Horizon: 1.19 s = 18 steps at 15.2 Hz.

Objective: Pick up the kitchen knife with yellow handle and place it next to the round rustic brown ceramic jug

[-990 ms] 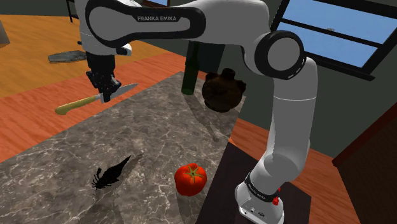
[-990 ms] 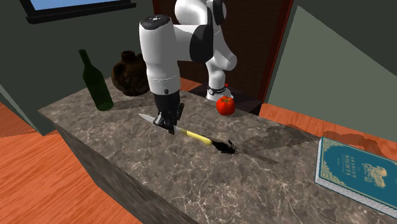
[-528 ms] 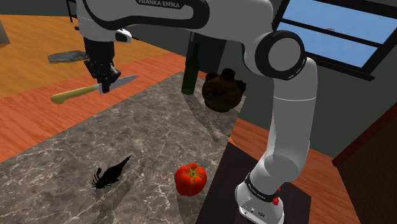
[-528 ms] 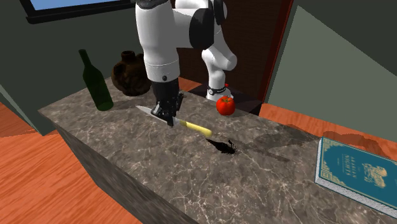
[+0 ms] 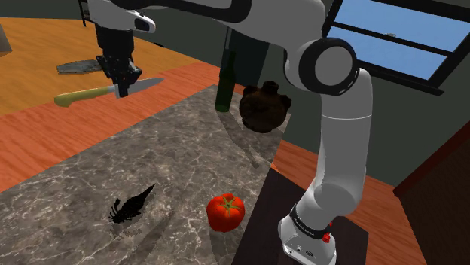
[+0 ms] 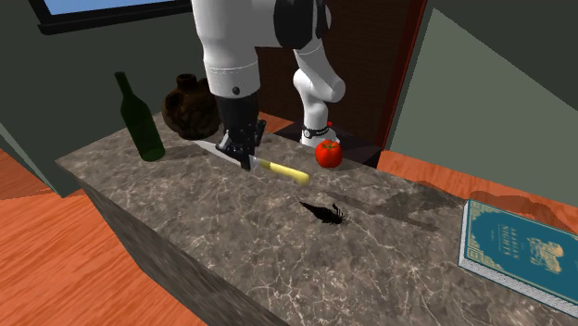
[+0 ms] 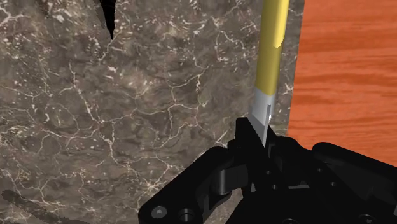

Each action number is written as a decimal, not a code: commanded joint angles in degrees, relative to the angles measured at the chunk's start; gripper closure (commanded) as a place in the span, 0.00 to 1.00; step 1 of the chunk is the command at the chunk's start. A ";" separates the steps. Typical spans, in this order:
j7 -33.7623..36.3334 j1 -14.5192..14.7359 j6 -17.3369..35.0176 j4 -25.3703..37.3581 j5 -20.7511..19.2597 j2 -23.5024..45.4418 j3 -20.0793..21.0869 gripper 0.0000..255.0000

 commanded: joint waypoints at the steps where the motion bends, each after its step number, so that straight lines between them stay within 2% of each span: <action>1: -0.03 0.57 -1.91 2.35 -0.25 0.47 -0.03 1.00; 9: -0.10 4.49 -10.66 14.96 -2.38 4.25 -0.55 1.00; 14: -0.65 9.50 -18.42 28.17 -5.16 9.28 -1.67 1.00; 15: -0.83 4.80 -14.70 18.89 -2.50 3.97 -0.50 1.00; 16: -1.44 1.06 -12.21 12.39 -0.47 -0.06 0.54 1.00; 18: -3.60 -4.72 -8.61 2.48 3.53 -7.00 1.33 1.00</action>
